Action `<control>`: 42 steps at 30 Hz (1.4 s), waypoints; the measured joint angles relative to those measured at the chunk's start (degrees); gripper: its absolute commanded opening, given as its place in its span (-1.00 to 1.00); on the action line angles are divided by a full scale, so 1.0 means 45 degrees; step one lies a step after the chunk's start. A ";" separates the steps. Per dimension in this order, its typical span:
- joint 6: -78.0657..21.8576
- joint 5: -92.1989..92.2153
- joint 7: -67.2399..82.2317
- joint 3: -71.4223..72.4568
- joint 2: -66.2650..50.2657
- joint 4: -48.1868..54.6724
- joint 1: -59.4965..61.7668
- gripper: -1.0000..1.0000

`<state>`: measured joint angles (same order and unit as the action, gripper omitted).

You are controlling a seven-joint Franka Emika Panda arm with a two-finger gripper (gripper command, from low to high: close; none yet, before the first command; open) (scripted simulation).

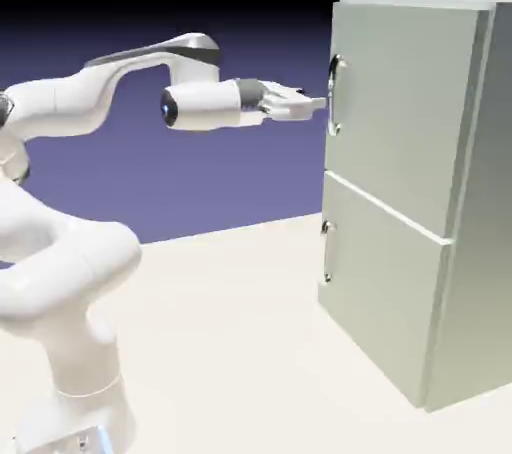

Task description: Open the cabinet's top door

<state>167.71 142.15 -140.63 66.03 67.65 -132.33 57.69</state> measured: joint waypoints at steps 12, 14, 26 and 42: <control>-0.3275 -0.0206 0.0950 -0.1796 0.0252 -0.2334 -0.1626 -1.00; -0.4157 -0.0694 0.1156 -0.2624 0.0399 -0.3256 -0.2490 -1.00; -0.9073 -0.5065 0.1672 -0.8155 0.1589 -0.7127 -0.5597 -1.00; -1.5095 -1.2148 0.2754 -1.5538 0.0540 -0.7641 -0.5479 -1.00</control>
<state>99.79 87.48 -128.24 -3.89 70.08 -166.71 33.03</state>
